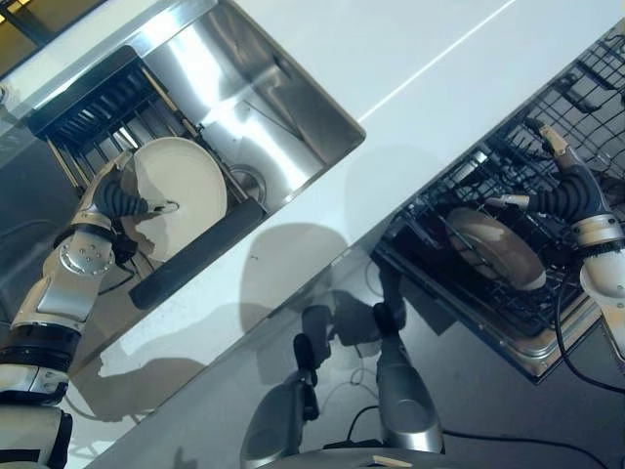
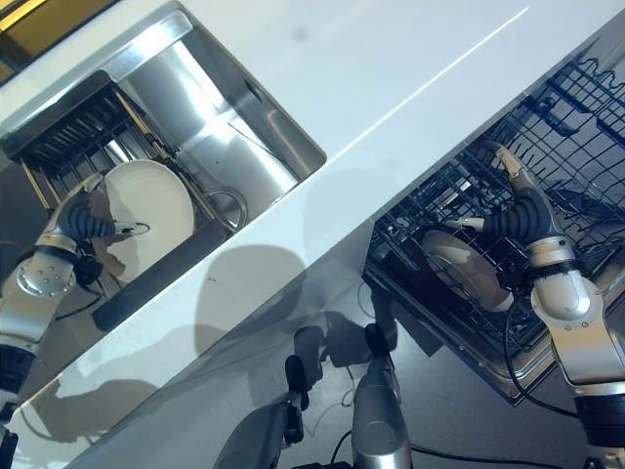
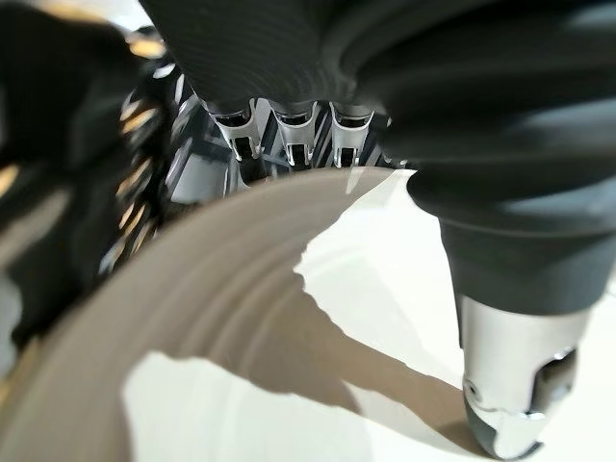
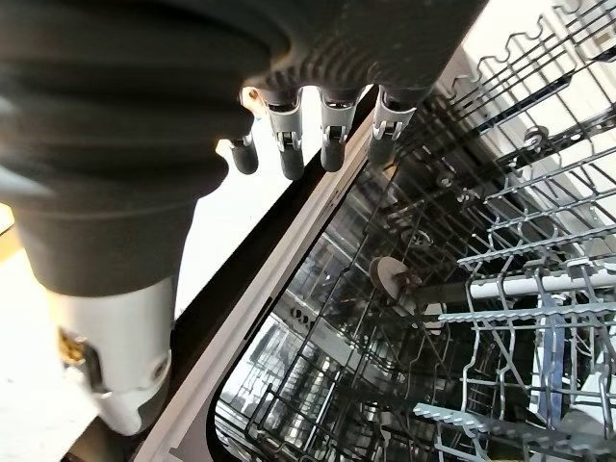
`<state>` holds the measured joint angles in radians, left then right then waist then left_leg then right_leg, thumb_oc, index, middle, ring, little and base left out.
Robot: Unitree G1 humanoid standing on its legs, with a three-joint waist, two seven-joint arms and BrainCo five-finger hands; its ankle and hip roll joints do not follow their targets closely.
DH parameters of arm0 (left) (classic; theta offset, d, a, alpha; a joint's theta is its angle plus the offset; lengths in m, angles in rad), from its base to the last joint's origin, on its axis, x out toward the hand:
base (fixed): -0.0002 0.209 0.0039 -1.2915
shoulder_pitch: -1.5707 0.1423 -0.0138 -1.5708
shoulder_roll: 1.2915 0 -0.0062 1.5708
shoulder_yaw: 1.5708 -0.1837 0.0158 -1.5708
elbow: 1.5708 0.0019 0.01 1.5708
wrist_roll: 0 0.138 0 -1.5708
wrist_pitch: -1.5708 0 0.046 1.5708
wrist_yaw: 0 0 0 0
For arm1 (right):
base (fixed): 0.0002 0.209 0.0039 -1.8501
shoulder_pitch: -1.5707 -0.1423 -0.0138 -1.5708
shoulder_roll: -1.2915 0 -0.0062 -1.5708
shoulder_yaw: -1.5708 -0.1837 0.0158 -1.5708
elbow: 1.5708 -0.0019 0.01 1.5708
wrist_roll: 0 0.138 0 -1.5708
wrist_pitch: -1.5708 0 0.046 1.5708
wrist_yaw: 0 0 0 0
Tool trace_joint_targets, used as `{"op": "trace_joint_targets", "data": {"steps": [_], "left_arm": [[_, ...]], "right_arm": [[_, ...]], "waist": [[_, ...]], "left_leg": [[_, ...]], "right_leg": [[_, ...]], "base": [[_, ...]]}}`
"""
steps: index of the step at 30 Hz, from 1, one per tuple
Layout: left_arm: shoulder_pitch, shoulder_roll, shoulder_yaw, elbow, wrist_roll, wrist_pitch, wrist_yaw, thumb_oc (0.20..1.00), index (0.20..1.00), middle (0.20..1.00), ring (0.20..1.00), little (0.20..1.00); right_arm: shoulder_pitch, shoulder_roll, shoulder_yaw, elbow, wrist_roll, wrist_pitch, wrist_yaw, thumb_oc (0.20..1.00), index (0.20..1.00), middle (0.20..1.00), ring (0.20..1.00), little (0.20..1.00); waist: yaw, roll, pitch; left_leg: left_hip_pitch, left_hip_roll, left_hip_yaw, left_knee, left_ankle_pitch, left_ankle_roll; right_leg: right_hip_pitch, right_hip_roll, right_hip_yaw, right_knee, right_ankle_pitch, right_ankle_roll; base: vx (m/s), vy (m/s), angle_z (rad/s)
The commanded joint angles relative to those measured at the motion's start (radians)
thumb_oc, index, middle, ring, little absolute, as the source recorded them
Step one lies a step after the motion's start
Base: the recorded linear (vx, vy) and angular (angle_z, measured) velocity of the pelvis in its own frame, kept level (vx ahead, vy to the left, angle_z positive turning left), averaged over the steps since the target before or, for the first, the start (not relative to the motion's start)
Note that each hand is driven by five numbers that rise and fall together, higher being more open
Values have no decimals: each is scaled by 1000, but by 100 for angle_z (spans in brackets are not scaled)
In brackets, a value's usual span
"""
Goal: Pick up plates and place into dishwasher.
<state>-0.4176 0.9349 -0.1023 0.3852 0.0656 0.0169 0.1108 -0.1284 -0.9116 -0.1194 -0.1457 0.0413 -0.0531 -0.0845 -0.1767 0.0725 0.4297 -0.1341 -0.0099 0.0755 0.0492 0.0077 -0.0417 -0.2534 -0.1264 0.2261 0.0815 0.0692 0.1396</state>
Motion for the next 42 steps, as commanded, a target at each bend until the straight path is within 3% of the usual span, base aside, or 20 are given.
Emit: {"op": "trace_joint_targets", "data": {"steps": [1,9,14,17,21,25,29,36,42], "left_arm": [[-64,108,17,71,59,-2,81,1000,1000,1000,1000,1000],[-156,132,-70,219,200,48,176,1000,1000,1000,1000,1000],[-230,126,-96,302,165,51,244,1000,1000,1000,1000,1000],[-253,107,-104,302,137,35,215,1000,1000,1000,1000,1000],[-238,73,-108,256,56,-58,77,1000,1000,1000,1000,1000],[-192,39,-101,150,-56,-85,-127,1000,1000,1000,1000,1000],[-179,49,-130,87,-185,-55,-300,1000,1000,1000,1000,1000],[-197,79,-183,42,-355,14,-463,1000,1000,1000,1000,1000],[-195,75,-256,-12,-515,140,-756,1000,1000,1000,1000,1000]], "right_arm": [[-51,-51,-23,-11,2,-33,-37,1000,1000,1000,1000,1000],[-98,-78,15,10,1,-27,-44,1000,1000,1000,1000,1000],[-118,-83,34,18,9,-28,-45,1000,1000,1000,1000,1000],[-119,-79,30,21,10,-32,-42,1000,1000,1000,1000,1000],[-119,-63,27,11,0,-22,-39,1000,1000,1000,1000,1000],[-109,-51,13,-7,-11,-16,-29,1000,1000,1000,1000,1000],[-119,-56,12,-18,-17,-9,-11,1000,1000,1000,1000,1000],[-123,-80,19,-14,-1,-11,-23,1000,1000,1000,1000,1000],[-118,-103,31,-25,27,-7,-37,1000,1000,1000,1000,1000]], "waist": [[4,-45,-46],[-10,-55,-41],[-20,-61,-43],[-21,-64,-40],[-16,-64,-38],[-9,-57,-33],[-10,-44,-25],[-7,-39,-12],[-7,-38,-8]], "left_leg": [[-89,-35,-23,103,-45,23],[-97,-30,-8,97,-43,16],[-96,-29,-1,93,-42,13],[-100,-31,-2,95,-44,14],[-104,-34,-5,99,-46,15],[-99,-38,-9,95,-46,18],[-97,-40,-8,98,-47,20],[-103,-37,-6,108,-49,23],[-97,-32,-3,113,-52,26]], "right_leg": [[-51,-19,-8,46,26,13],[-69,-18,-2,38,37,12],[-71,-20,2,35,39,13],[-78,-19,3,39,38,12],[-78,-19,2,42,37,11],[-72,-22,1,42,37,12],[-68,-27,0,45,39,11],[-63,-32,-8,45,40,10],[-50,-35,-17,38,42,13]], "base": [[4,38,-1],[-17,50,-3],[-1,46,-4],[-2,12,0],[0,0,0],[6,8,0],[15,29,0],[0,0,0],[7,-22,1]]}}
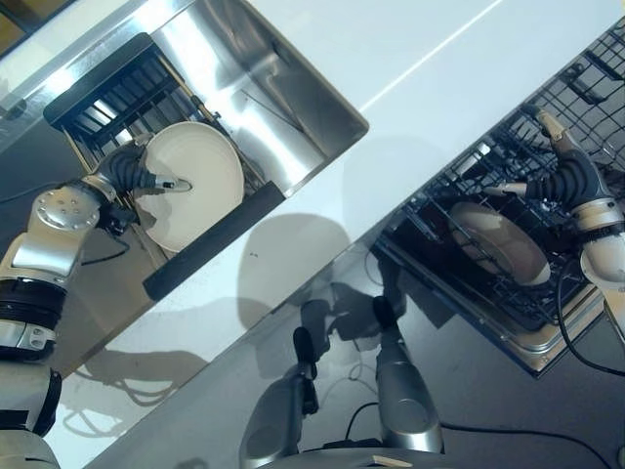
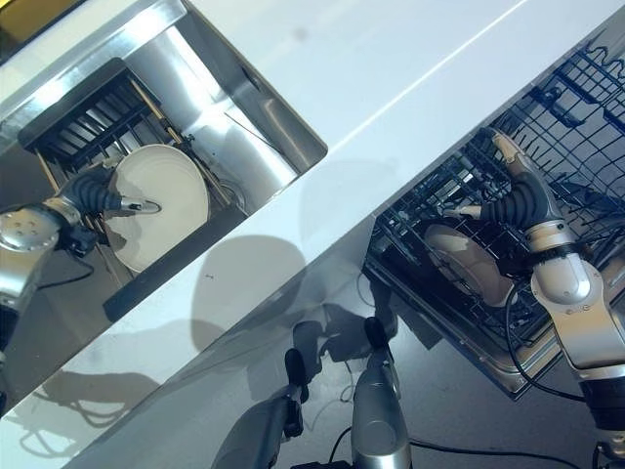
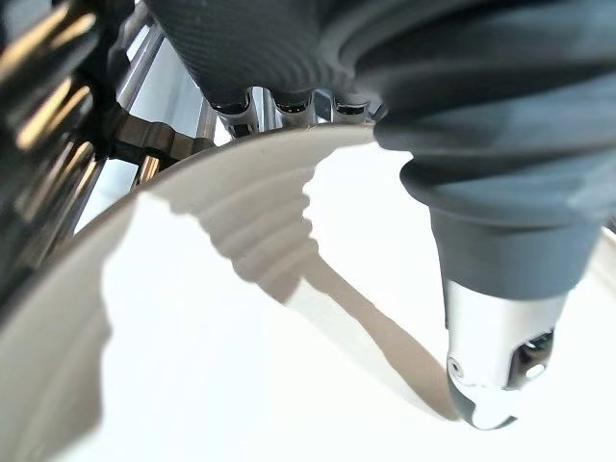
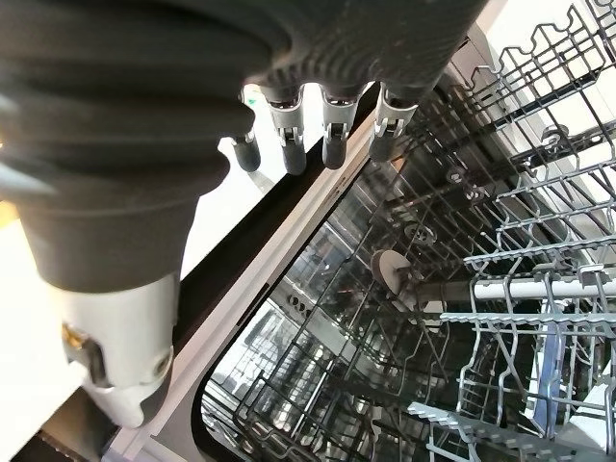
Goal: Pick up plates and place into dishwasher.
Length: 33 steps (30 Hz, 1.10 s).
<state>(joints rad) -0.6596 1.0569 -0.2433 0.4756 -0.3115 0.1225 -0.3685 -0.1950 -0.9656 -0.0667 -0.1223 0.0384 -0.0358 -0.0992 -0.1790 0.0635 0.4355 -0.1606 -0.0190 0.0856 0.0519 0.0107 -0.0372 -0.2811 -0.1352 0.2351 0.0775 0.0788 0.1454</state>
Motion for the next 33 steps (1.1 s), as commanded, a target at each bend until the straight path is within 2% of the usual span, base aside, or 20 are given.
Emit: {"op": "trace_joint_targets", "data": {"steps": [1,2,7,15,16,17,18,19,25,26,28,30,33], "left_arm": [[51,-54,-120,-112,-126,50,-322,1000,1000,1000,1000,1000],[56,-48,-151,-136,-140,64,-366,1000,1000,1000,1000,1000],[62,-57,-185,-182,-180,75,-428,1000,1000,1000,1000,1000],[94,-9,-175,-321,-215,60,-434,1000,1000,1000,1000,1000],[105,1,-168,-341,-209,58,-442,887,887,887,887,887],[113,9,-163,-363,-205,62,-444,868,868,868,868,868],[122,17,-157,-382,-198,60,-447,903,903,903,903,903],[136,25,-151,-411,-189,59,-437,1000,1000,1000,1000,1000],[203,59,-86,-513,-193,20,-449,1000,1000,1000,1000,1000],[218,69,-71,-551,-200,22,-458,928,928,928,928,928],[243,85,-48,-603,-205,24,-481,533,533,533,533,533],[263,93,-34,-637,-201,29,-484,222,222,222,222,222],[288,103,-20,-667,-199,36,-479,200,200,200,200,200]], "right_arm": [[-47,-50,-20,-50,31,-27,-25,1000,1000,1000,1000,1000],[-51,-60,-11,-54,42,-23,-30,1000,1000,1000,1000,1000],[-60,-70,18,-43,55,-28,-42,1000,1000,1000,1000,1000],[-10,-70,-5,-56,71,-39,-55,1000,1000,1000,1000,1000],[1,-71,-15,-57,76,-42,-53,1000,1000,1000,1000,1000],[10,-70,-21,-57,78,-45,-54,1000,1000,1000,1000,1000],[20,-70,-27,-59,80,-46,-54,1000,1000,1000,1000,1000],[32,-70,-34,-61,85,-47,-58,1000,1000,1000,1000,1000],[81,-65,-67,-74,106,-48,-55,1000,1000,1000,1000,1000],[93,-63,-74,-79,107,-46,-56,1000,1000,1000,1000,1000],[111,-59,-84,-82,113,-50,-58,1000,1000,1000,1000,1000],[123,-59,-92,-85,119,-51,-56,1000,1000,1000,1000,1000],[137,-61,-90,-89,131,-54,-64,1000,1000,1000,1000,1000]], "waist": [[-4,-29,-13],[-6,-29,-14],[-3,-28,-19],[13,-28,-30],[17,-28,-34],[20,-28,-37],[23,-29,-40],[28,-29,-44],[47,-35,-62],[53,-35,-65],[61,-36,-69],[66,-36,-73],[75,-39,-78]], "left_leg": [[-70,-23,-13,111,-56,22],[-67,-21,-10,111,-57,22],[-60,-20,-10,112,-59,24],[-50,-21,-16,112,-62,30],[-48,-22,-18,111,-62,30],[-46,-23,-20,110,-62,31],[-44,-24,-23,109,-62,32],[-40,-25,-27,107,-62,33],[-29,-28,-35,110,-67,37],[-28,-28,-37,110,-68,38],[-24,-29,-40,107,-68,38],[-20,-31,-45,103,-66,39],[-16,-32,-49,100,-66,41]], "right_leg": [[-20,-27,-27,42,32,8],[-16,-28,-29,38,33,9],[-4,-29,-32,33,30,13],[18,-36,-51,27,26,16],[22,-37,-54,27,24,17],[26,-37,-57,26,23,17],[30,-38,-60,25,23,17],[34,-40,-65,24,22,19],[53,-48,-81,20,17,24],[56,-49,-85,19,15,25],[64,-53,-93,15,15,26],[70,-55,-98,11,15,28],[77,-58,-107,8,15,30]], "base": [[0,0,0],[0,0,0],[3,-6,0],[4,-30,0],[19,-43,4],[22,-45,7],[26,-52,10],[24,-48,10],[29,-47,9],[17,-35,4],[19,-39,6],[20,-36,12],[16,-38,4]]}}
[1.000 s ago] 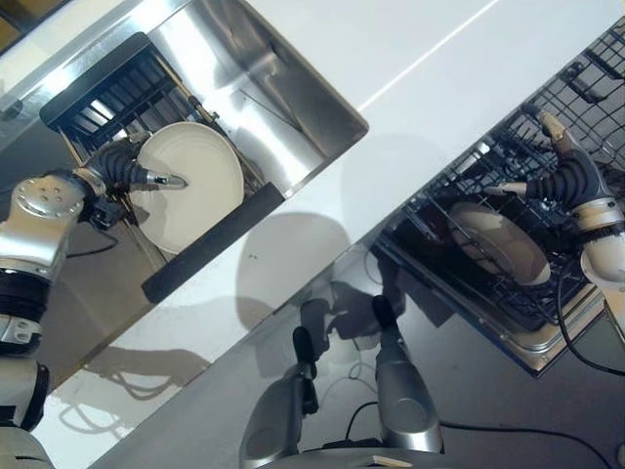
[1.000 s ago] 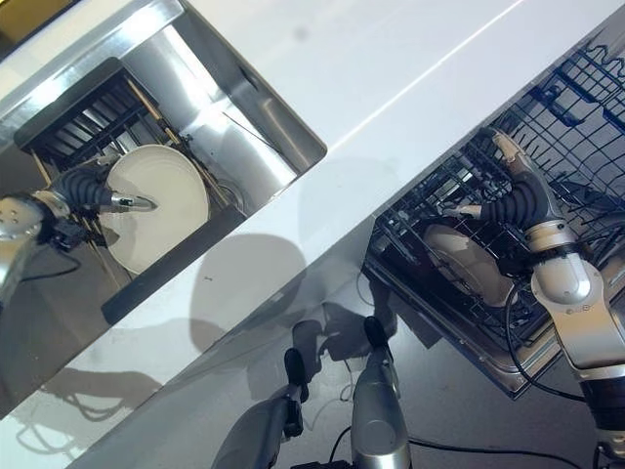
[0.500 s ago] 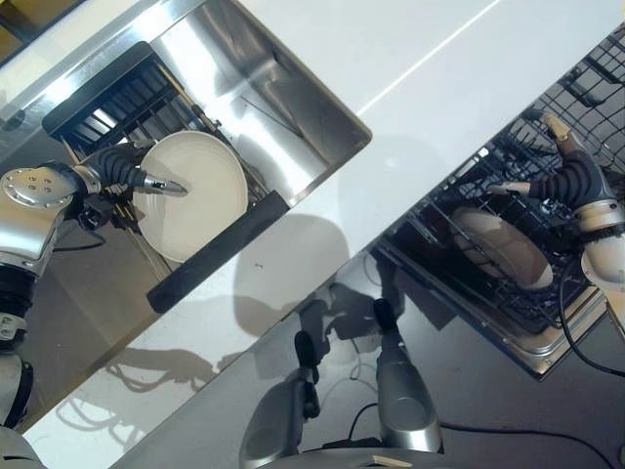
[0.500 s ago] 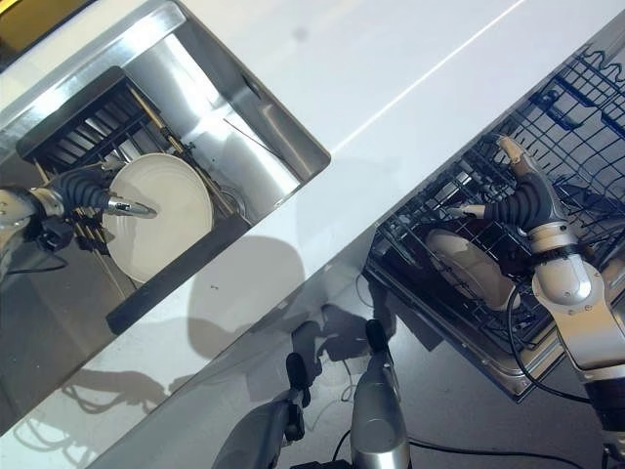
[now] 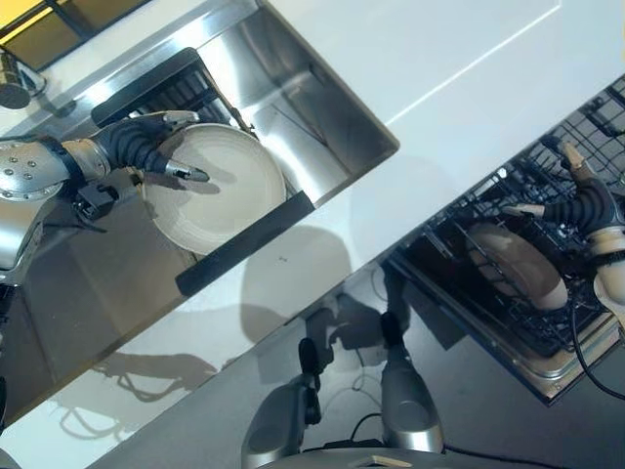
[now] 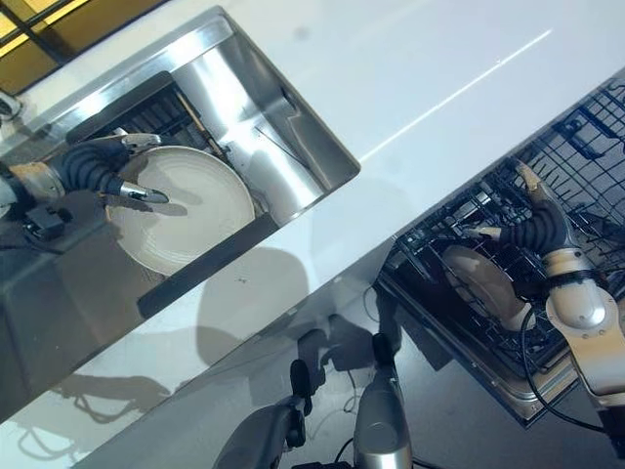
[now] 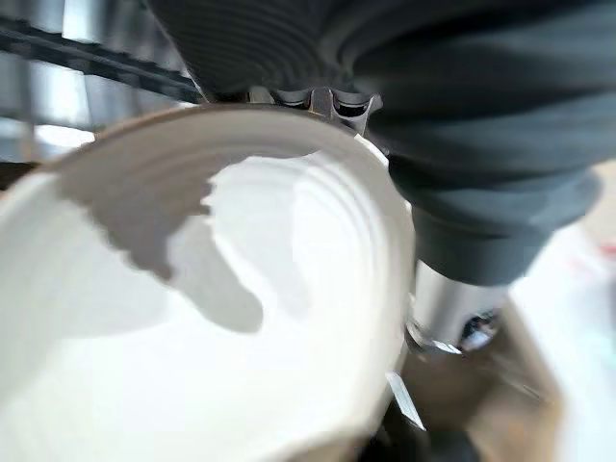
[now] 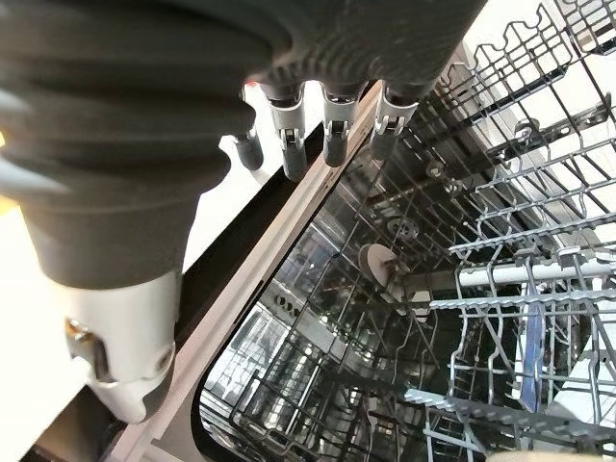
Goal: Pick up plates and place into dishwasher.
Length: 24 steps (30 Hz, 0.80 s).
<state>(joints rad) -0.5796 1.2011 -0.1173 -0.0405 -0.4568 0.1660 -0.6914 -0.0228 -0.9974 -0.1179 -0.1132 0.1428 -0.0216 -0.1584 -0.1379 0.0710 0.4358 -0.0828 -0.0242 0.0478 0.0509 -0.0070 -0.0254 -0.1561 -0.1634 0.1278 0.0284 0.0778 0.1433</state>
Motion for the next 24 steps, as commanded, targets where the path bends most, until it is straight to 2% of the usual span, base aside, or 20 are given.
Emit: {"op": "trace_joint_targets", "data": {"steps": [1,7,15,21,24], "left_arm": [[217,-41,-141,-153,-56,-9,-158,200,200,200,200,200],[255,-31,-115,-170,-74,6,-175,200,200,200,200,200],[296,-11,-92,-173,-76,-10,-169,200,200,200,200,200],[339,10,-46,-161,7,-23,-102,200,200,200,200,200],[376,12,13,-151,14,-64,0,200,200,200,200,200]], "right_arm": [[-32,-29,-39,-99,29,-70,-6,1000,1000,1000,1000,1000],[-17,-36,-33,-105,43,-62,-21,1000,1000,1000,1000,1000],[13,-53,-33,-110,66,-71,-39,1000,1000,1000,1000,1000],[35,-61,-46,-109,83,-76,-45,1000,1000,1000,1000,1000],[53,-60,-66,-109,89,-79,-50,1000,1000,1000,1000,1000]], "waist": [[37,-47,-81],[48,-54,-91],[54,-60,-100],[61,-61,-108],[69,-61,-117]], "left_leg": [[-92,-27,-13,99,-47,29],[-89,-26,-18,98,-47,31],[-80,-23,-14,89,-45,32],[-74,-21,-16,81,-42,32],[-64,-20,-19,69,-38,31]], "right_leg": [[-46,-30,-2,55,15,33],[-41,-31,-9,54,14,39],[-32,-30,-11,42,17,45],[-25,-30,-15,36,17,48],[-15,-32,-21,29,15,49]], "base": [[19,-43,0],[13,-19,1],[3,-1,1],[0,0,0],[0,0,0]]}}
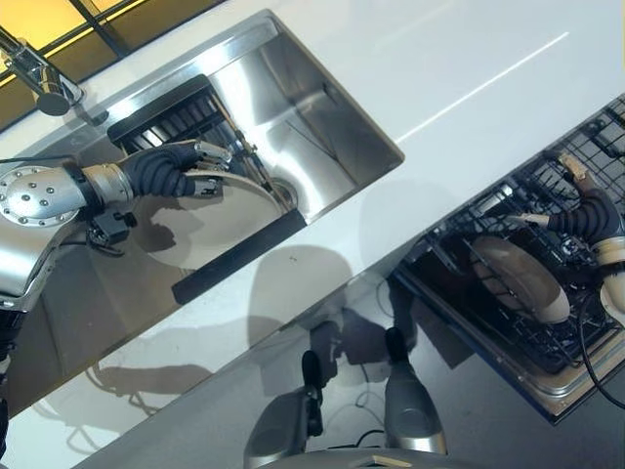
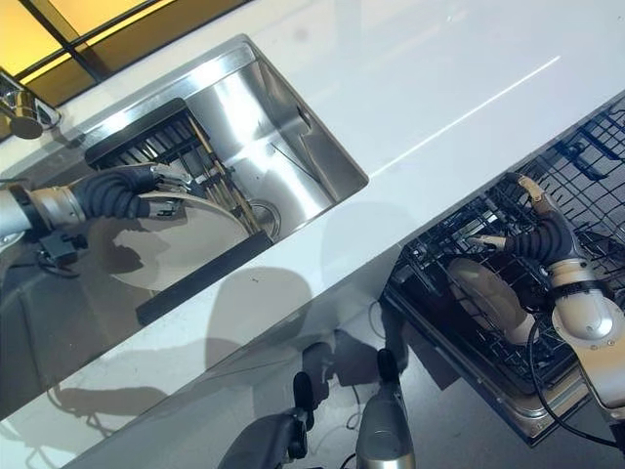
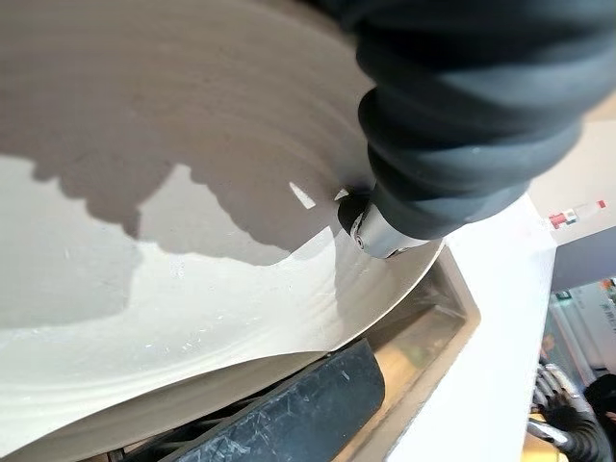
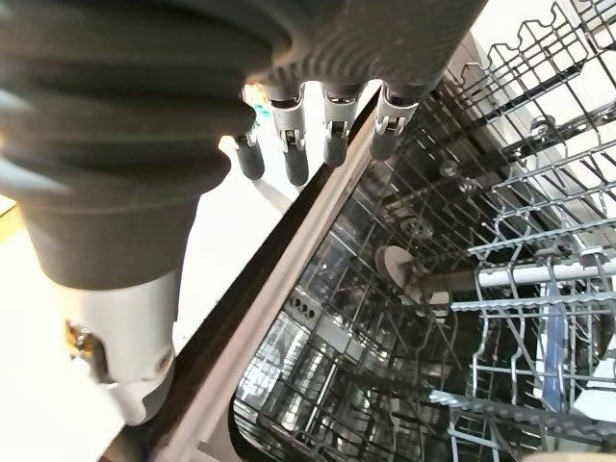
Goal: Pick up plates and place into dishwasher.
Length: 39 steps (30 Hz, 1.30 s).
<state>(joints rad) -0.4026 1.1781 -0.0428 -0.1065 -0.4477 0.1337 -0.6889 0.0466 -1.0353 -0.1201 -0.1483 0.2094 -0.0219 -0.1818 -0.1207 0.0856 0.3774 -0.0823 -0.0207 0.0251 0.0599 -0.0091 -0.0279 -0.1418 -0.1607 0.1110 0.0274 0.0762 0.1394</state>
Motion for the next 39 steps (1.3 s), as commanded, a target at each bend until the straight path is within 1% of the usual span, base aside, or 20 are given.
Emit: {"op": "trace_joint_targets", "data": {"steps": [1,2,3,5,8,11,14,19,22,23,24,25,27,29,32,35,39], "left_arm": [[210,33,-44,-84,7,-42,28,200,200,200,200,200],[226,27,-13,-85,12,-62,83,200,200,200,200,200],[238,25,4,-88,15,-66,101,200,200,200,200,200],[280,6,73,-91,29,-123,185,200,200,200,200,200],[327,-34,161,-94,51,-189,255,200,200,200,200,200],[387,-94,258,-100,107,-251,281,200,200,200,200,200],[425,-127,314,-106,146,-289,288,200,200,200,200,200],[461,-162,377,-109,171,-323,307,200,200,200,200,200],[477,-178,411,-108,178,-344,349,200,200,200,200,200],[488,-185,428,-107,180,-357,376,200,200,200,200,200],[493,-189,435,-107,180,-364,389,200,200,200,200,200],[503,-196,450,-105,178,-386,419,200,200,200,200,200],[513,-203,473,-100,162,-422,469,200,200,200,200,200],[521,-213,496,-101,147,-470,512,200,200,200,200,200],[518,-233,511,-109,134,-520,571,200,200,200,200,200],[483,-255,484,-116,138,-550,612,200,200,200,200,200],[398,-291,400,-134,145,-598,674,200,200,200,200,200]], "right_arm": [[-10,-18,-69,-73,21,-82,-28,1000,1000,1000,1000,1000],[3,-9,-82,-73,18,-89,-32,1000,1000,1000,1000,1000],[10,-6,-89,-73,18,-92,-34,1000,1000,1000,1000,1000],[35,19,-116,-71,8,-102,-57,1000,1000,1000,1000,1000],[58,58,-151,-66,-2,-115,-75,1000,1000,1000,1000,1000],[94,112,-192,-73,-16,-122,-93,1000,1000,1000,1000,1000],[114,144,-216,-79,-22,-118,-103,1000,1000,1000,1000,1000],[141,171,-241,-86,-30,-120,-103,1000,1000,1000,1000,1000],[151,186,-255,-92,-29,-126,-138,1000,1000,1000,1000,1000],[153,194,-264,-95,-24,-138,-169,1000,1000,1000,1000,1000],[153,198,-269,-98,-23,-142,-180,1000,1000,1000,1000,1000],[152,207,-277,-106,-29,-148,-200,1000,1000,1000,1000,1000],[153,213,-288,-117,-34,-160,-214,1000,1000,1000,1000,1000],[153,214,-297,-127,-49,-173,-201,1000,1000,1000,1000,1000],[142,204,-299,-141,-51,-194,-185,1000,1000,1000,1000,1000],[100,192,-274,-153,-56,-213,-169,1000,1000,1000,1000,1000],[-1,171,-193,-198,-50,-229,-123,1000,1000,1000,1000,1000]], "waist": [[53,-76,-63],[57,-77,-69],[57,-77,-73],[66,-79,-88],[73,-83,-110],[83,-87,-139],[86,-89,-165],[90,-90,-200],[91,-90,-214],[91,-90,-221],[91,-91,-224],[92,-92,-228],[91,-91,-236],[92,-92,-243],[93,-94,-258],[96,-97,-271],[108,-102,-290]], "left_leg": [[-61,-23,3,55,-35,33],[-56,-22,0,49,-33,32],[-52,-22,-1,45,-33,33],[-43,-21,-7,36,-32,33],[-30,-19,-14,25,-32,32],[-11,-13,-22,13,-32,29],[4,-9,-29,2,-31,25],[35,-2,-36,-18,-29,20],[49,1,-38,-24,-30,17],[56,2,-39,-29,-31,16],[59,2,-40,-31,-31,16],[58,3,-38,-32,-22,14],[65,5,-37,-38,-23,13],[70,6,-37,-42,-23,11],[82,8,-39,-53,-22,8],[93,9,-45,-65,-18,7],[109,12,-60,-88,-8,4]], "right_leg": [[-25,-35,-6,27,15,53],[-18,-36,-8,22,13,53],[-15,-36,-10,20,12,53],[-6,-37,-17,16,6,53],[4,-34,-25,15,-3,51],[20,-29,-32,15,-16,47],[32,-24,-36,16,-27,45],[55,-16,-43,15,-40,41],[65,-14,-45,16,-45,40],[71,-13,-44,13,-46,39],[74,-12,-44,11,-47,40],[72,-12,-42,10,-38,40],[76,-11,-42,7,-39,40],[79,-11,-43,6,-41,40],[88,-8,-47,5,-46,38],[98,-5,-50,4,-49,36],[112,0,-57,7,-55,32]], "base": [[0,0,0],[0,0,0],[0,0,0],[8,-7,2],[26,-16,5],[57,-19,10],[50,-17,8],[59,-15,4],[43,-13,1],[0,0,0],[0,0,0],[-32,-11,1],[-21,-3,0],[0,0,0],[0,0,0],[0,0,0],[0,0,0]]}}
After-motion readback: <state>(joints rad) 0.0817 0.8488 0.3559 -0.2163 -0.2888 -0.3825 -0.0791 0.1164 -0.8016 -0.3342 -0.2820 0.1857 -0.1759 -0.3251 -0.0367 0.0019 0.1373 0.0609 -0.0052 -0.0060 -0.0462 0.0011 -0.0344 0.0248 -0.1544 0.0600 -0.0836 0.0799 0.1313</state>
